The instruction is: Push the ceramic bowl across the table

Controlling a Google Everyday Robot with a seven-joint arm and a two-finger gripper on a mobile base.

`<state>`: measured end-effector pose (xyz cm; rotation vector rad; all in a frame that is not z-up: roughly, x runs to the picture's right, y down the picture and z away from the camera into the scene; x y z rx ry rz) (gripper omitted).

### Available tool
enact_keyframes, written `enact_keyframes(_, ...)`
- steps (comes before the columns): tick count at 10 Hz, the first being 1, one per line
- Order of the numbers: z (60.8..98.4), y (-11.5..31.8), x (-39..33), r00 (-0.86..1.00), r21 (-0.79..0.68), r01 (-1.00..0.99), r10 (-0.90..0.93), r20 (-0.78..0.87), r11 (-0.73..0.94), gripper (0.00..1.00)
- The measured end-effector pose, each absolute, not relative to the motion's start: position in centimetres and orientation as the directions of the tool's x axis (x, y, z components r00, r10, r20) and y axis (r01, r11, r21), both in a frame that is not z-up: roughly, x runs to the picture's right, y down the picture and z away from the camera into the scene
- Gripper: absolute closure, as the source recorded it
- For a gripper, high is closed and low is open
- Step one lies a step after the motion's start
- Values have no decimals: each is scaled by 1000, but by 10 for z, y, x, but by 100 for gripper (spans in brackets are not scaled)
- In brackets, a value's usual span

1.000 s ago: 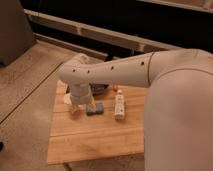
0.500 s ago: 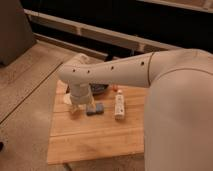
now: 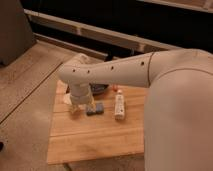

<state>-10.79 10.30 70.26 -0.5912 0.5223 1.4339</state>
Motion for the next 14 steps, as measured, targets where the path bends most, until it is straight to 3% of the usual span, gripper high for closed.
enact_keyframes(2, 703, 101, -107, 79, -63, -997, 759, -646, 51, 35)
enact_keyframes(9, 697, 66, -118, 85, -114, -992, 929, -361, 46, 35)
enact_keyframes(14, 692, 68, -119, 78, -140, -990, 940, -332, 32, 35)
